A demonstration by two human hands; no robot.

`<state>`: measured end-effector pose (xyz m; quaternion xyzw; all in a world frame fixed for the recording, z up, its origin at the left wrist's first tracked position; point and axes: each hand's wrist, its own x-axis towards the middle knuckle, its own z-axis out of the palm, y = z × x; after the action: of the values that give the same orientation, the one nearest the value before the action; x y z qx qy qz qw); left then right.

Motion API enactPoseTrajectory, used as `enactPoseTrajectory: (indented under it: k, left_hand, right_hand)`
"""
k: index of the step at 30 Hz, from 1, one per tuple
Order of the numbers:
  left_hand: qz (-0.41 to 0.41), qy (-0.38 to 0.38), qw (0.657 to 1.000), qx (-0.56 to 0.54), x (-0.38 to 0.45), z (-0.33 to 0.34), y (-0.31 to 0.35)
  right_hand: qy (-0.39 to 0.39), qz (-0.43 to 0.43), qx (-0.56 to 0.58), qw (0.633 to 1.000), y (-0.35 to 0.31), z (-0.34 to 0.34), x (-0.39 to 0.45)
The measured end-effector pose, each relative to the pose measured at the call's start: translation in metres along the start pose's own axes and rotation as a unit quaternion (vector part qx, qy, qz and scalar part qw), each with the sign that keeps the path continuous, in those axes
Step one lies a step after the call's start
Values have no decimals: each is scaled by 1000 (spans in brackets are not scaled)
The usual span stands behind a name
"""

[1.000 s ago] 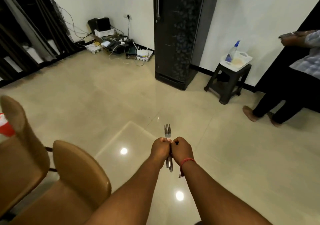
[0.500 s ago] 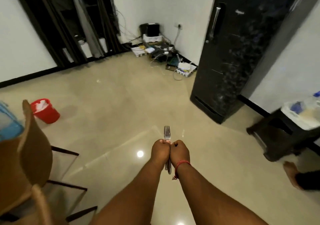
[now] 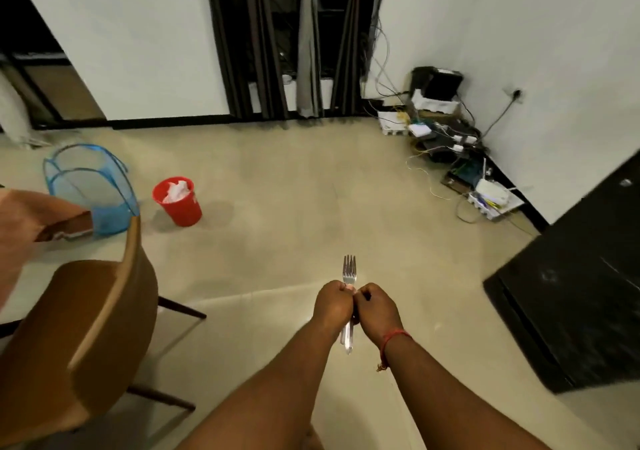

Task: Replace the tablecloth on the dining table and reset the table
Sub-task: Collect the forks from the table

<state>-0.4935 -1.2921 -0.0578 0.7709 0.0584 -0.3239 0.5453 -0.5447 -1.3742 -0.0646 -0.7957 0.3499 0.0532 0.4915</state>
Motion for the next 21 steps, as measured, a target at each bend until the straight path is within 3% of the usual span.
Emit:
enactPoseTrajectory:
  k: [12,18,21]
  left_hand:
    - [-45,154,985,-67,223,-150,99]
    - [-78,237,946,-207,315,-257,153]
    - [-77,273,916,-283,345,-313,173]
  right_hand:
    - [-129,-80,-47,987,-188,105,222]
    - [-244,-150,-117,951,-314,177,332]
    - [-267,-191,-142,934,-376,219,374]
